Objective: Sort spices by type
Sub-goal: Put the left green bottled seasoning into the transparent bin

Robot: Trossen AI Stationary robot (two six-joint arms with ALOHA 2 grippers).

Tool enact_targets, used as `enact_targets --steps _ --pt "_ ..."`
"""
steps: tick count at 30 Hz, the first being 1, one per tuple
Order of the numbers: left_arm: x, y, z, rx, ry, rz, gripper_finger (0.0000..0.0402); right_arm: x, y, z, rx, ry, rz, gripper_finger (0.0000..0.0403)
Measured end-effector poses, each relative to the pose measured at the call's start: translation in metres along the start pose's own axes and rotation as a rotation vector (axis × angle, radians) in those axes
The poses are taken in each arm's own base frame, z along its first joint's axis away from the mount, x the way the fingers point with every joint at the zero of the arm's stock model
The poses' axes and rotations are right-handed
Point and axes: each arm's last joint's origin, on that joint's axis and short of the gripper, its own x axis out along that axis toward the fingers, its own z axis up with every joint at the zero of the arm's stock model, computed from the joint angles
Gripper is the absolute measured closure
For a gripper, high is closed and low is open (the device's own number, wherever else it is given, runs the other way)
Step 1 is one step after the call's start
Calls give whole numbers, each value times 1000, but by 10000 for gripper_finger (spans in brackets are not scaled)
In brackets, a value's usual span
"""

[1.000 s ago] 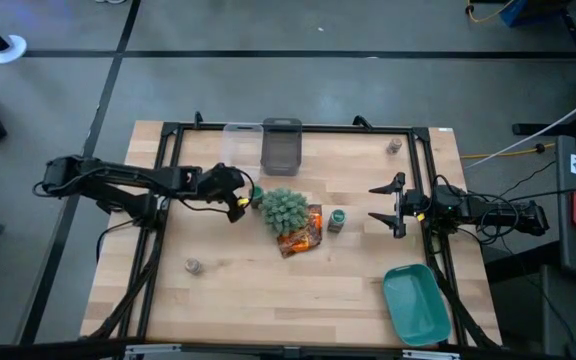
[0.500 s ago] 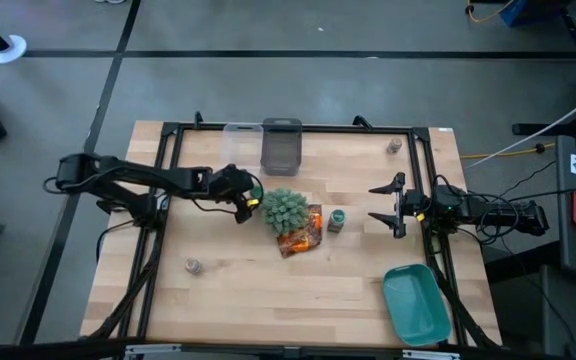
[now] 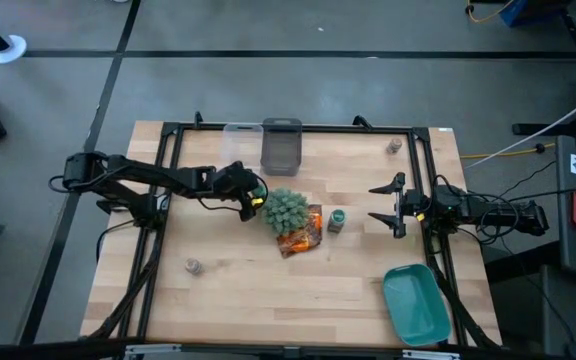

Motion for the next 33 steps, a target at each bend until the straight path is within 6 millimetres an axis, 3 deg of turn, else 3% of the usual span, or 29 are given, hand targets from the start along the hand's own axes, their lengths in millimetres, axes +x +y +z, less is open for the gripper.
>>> enact_targets --steps 4,9,17,24,33 --pt "0 0 2 43 -20 0 163 0 0 0 0 0 0 79" --pt "0 0 1 44 -11 -2 211 0 0 0 0 1 0 79" --pt "-7 1 3 12 -25 -2 212 0 0 0 0 0 0 79" --pt "-37 9 17 -12 -156 2 212 0 0 0 0 0 0 79" --pt "-81 43 28 -73 -329 201 212 0 0 0 0 0 0 79"
